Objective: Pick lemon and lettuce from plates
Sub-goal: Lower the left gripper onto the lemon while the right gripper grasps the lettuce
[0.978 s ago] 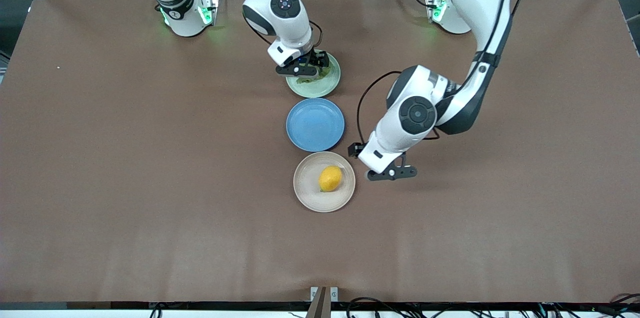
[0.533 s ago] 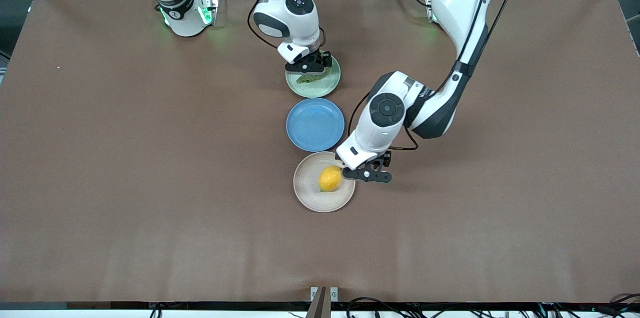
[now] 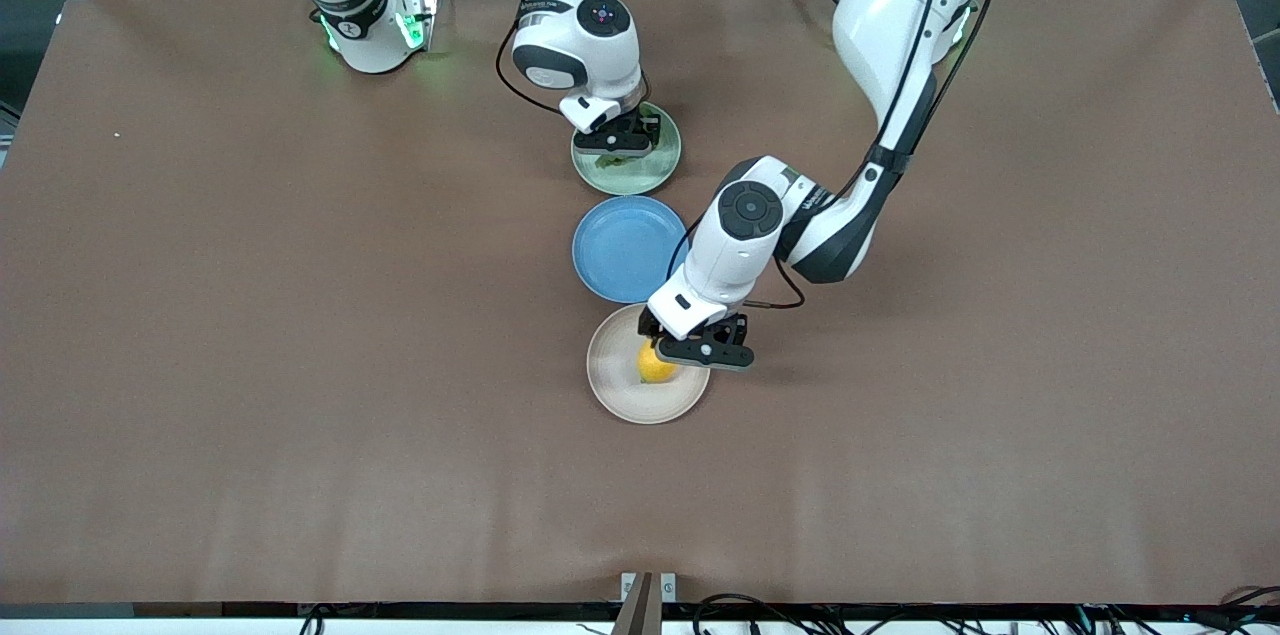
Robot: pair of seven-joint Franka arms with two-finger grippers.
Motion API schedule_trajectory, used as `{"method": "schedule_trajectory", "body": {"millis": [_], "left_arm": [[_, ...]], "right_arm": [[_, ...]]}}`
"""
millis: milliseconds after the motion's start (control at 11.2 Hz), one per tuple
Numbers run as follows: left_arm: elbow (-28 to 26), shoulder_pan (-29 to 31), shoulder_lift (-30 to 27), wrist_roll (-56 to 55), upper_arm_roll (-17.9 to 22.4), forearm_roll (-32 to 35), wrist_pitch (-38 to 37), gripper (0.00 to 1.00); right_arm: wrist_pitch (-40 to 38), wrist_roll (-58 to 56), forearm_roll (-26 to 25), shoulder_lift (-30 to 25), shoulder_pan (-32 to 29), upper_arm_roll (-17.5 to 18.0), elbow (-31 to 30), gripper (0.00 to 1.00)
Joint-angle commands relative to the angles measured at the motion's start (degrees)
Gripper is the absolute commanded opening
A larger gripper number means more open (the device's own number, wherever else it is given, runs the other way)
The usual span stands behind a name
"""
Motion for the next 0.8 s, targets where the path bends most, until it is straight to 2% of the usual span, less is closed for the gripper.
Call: {"method": "schedule_trajectory", "body": {"millis": [0, 711], "left_arm": [[1.7, -2.4, 2.6, -7.0, 0.9, 1.5, 4.6, 1.00], [1.5, -2.4, 4.4, -9.2, 0.9, 1.5, 9.2, 1.00]], "right_arm": [[-0.4, 2.2, -1.9, 0.2, -1.0, 0.2, 0.6, 0.00], [-0.8, -1.6, -1.7, -5.8, -6.6, 0.0, 1.1, 0.00]]}}
